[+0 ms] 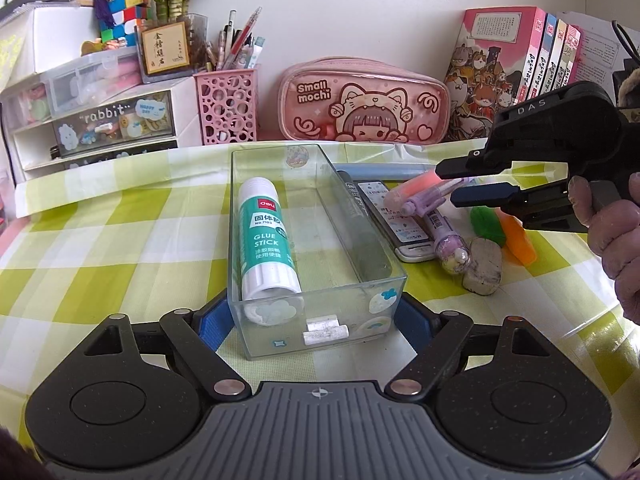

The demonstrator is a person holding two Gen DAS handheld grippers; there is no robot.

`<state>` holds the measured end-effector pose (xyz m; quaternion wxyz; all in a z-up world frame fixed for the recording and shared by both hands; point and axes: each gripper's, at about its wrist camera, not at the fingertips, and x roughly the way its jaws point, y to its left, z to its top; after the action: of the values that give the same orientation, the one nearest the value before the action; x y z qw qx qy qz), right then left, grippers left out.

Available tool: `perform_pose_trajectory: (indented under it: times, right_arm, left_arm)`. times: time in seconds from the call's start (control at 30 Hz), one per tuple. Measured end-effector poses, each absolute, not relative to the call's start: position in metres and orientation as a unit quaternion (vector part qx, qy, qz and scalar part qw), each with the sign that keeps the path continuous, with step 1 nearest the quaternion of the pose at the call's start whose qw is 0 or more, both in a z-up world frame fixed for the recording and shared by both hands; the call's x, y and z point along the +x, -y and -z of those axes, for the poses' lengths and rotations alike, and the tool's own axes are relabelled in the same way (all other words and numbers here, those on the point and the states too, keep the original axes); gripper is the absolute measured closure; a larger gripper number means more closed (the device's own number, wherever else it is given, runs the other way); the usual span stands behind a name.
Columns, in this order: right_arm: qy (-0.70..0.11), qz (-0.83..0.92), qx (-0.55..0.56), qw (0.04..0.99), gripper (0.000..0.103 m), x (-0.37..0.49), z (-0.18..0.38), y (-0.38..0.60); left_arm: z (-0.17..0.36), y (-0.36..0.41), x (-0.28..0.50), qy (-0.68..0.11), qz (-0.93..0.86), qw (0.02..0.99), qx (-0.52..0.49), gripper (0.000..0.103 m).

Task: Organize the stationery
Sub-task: 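Reach the right gripper to the purple pen and grasp it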

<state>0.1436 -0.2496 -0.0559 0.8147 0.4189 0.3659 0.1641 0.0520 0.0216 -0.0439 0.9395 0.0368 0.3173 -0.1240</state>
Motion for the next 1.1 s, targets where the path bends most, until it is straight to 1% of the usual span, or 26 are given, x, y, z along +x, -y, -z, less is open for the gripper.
perform_pose_trajectory:
  times: [0.03, 0.1, 0.5, 0.67, 0.8, 0.83, 1.1]
  right_arm:
    - [-0.364, -0.163, 0.422, 0.815, 0.082, 0.143, 0.057, 0.25]
    - [-0.362, -0.16, 0.425, 0.815, 0.084, 0.142, 0.058, 0.25]
    - [-0.354, -0.124, 0.451, 0.81, 0.084, 0.148, 0.061, 0.248]
    - [-0.365, -0.118, 0.471, 0.795, 0.084, 0.16, 0.062, 0.247]
    - [-0.366, -0.105, 0.492, 0.783, 0.078, 0.158, 0.064, 0.251]
    - [-0.366, -0.104, 0.496, 0.781, 0.078, 0.158, 0.064, 0.251]
    - [-0.367, -0.087, 0.453, 0.808, 0.078, 0.175, 0.056, 0.24]
  left_arm:
    - [0.044, -0.022, 0.052, -0.317, 0.124, 0.939, 0.037, 0.022]
    - [0.044, -0.022, 0.052, -0.317, 0.124, 0.939, 0.037, 0.022]
    - [0.044, -0.021, 0.052, -0.317, 0.124, 0.939, 0.037, 0.022]
    - [0.044, -0.021, 0.052, -0.317, 0.124, 0.939, 0.037, 0.022]
    - [0.044, -0.021, 0.051, -0.317, 0.124, 0.939, 0.037, 0.022]
    - [0.044, -0.021, 0.051, -0.317, 0.124, 0.939, 0.037, 0.022]
    - [0.044, -0.021, 0.051, -0.317, 0.124, 0.939, 0.037, 0.021]
